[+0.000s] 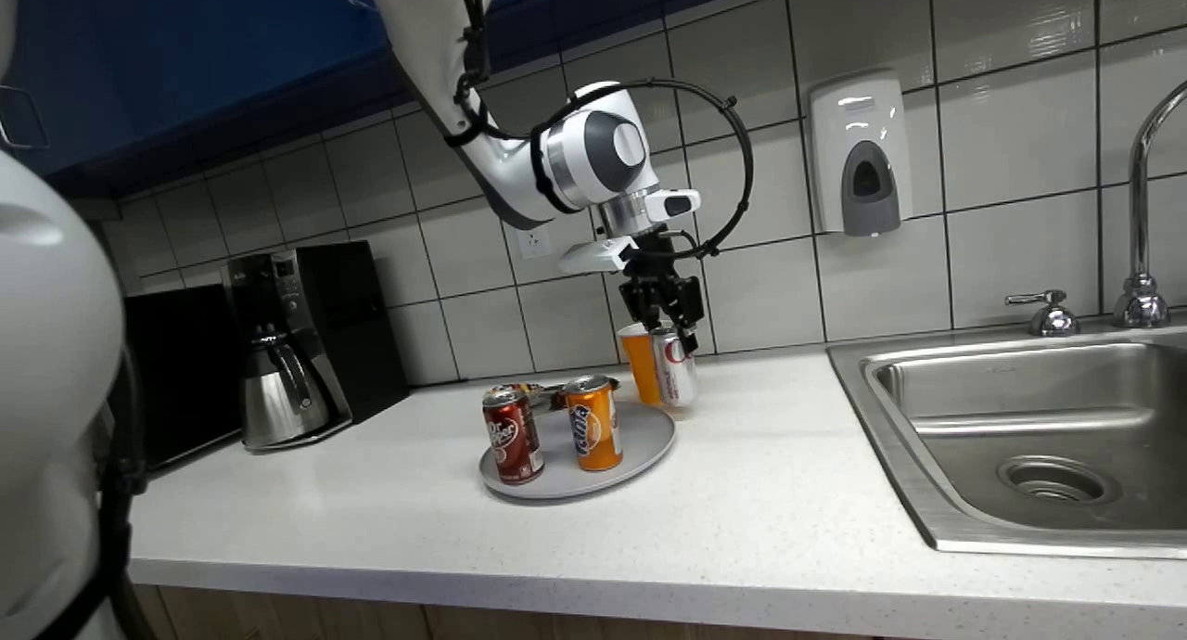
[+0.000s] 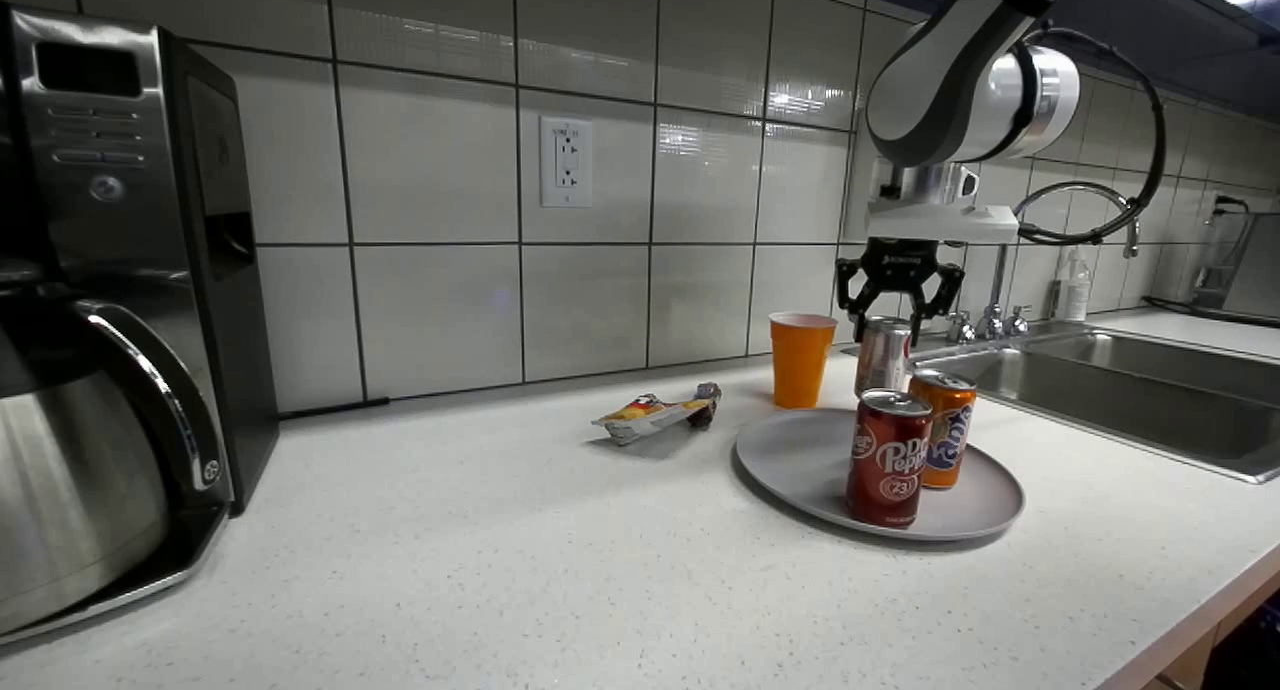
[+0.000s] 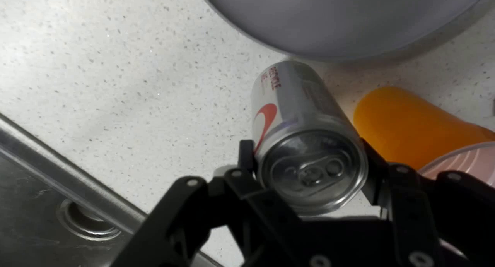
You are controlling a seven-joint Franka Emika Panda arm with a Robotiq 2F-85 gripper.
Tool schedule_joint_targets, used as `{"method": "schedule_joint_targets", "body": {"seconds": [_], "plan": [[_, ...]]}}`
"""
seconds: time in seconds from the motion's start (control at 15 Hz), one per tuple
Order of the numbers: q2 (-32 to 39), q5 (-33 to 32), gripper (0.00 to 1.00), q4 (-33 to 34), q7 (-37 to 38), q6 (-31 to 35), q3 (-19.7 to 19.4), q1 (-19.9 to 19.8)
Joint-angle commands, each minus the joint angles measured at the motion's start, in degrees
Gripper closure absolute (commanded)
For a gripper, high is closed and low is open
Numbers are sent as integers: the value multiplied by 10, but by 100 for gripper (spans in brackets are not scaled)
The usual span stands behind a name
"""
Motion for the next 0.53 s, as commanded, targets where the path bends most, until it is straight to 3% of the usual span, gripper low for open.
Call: {"method": "schedule_joint_targets", "body": {"seconds": [0.0,0.47], "plan": [[-45,-31,62,-37,31,3,-3,20],[-74,-60,62,-67,55,6,8,40]]}}
